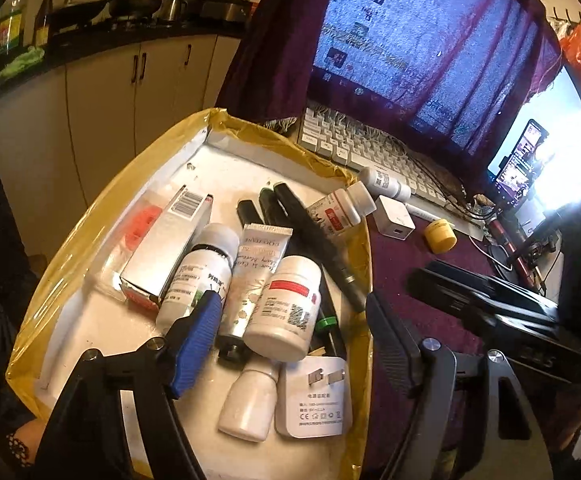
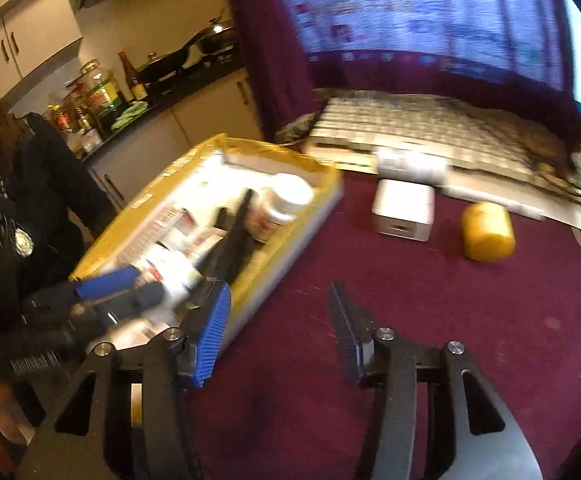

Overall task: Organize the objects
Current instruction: 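Open left gripper releasing bottle while right gripper releases marker into tray, then withdraw right gripper and grasp yellow round jar on the desk, then grasp white square charger with left gripper, then carry charger in left gripper while right gripper carries yellow jar over tray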

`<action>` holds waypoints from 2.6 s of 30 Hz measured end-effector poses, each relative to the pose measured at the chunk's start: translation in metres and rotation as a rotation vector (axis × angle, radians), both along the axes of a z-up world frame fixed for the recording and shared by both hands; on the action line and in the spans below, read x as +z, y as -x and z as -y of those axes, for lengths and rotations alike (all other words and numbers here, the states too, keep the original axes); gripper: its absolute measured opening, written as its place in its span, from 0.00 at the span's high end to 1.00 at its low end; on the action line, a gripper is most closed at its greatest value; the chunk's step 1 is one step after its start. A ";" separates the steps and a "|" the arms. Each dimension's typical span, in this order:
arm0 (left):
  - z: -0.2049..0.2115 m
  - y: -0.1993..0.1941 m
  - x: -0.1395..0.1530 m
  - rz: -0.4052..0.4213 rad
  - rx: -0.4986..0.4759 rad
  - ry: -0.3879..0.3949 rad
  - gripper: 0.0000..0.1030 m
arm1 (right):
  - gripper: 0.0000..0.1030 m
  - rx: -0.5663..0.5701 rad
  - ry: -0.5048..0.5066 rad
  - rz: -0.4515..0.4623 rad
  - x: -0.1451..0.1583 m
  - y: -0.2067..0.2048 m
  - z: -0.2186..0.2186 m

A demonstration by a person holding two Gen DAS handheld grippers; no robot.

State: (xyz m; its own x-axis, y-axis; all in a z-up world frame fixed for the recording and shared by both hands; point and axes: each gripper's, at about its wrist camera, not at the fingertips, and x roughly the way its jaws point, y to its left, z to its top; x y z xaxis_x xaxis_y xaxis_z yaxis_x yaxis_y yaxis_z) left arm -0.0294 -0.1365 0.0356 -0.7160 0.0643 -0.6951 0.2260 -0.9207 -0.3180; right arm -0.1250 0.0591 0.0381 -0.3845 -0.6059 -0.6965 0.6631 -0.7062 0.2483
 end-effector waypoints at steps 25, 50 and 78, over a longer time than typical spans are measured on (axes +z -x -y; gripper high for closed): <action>-0.095 0.051 0.031 0.000 -0.167 0.114 0.32 | 0.50 -0.243 -0.193 0.073 -0.033 0.133 -0.050; -0.137 0.201 -0.018 0.238 -0.176 0.230 0.32 | 0.63 -0.230 -0.045 0.032 -0.038 0.071 -0.138; -0.150 0.110 -0.018 0.210 -0.294 0.111 0.59 | 0.63 -0.230 -0.002 0.072 -0.035 0.050 -0.134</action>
State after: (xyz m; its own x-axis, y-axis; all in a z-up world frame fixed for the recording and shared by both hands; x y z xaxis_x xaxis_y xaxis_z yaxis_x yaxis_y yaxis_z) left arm -0.1398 0.0135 0.0174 -0.5194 0.1619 -0.8391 -0.0033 -0.9823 -0.1875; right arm -0.1755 0.1929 0.0035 -0.4613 -0.5066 -0.7284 0.4651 -0.8372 0.2877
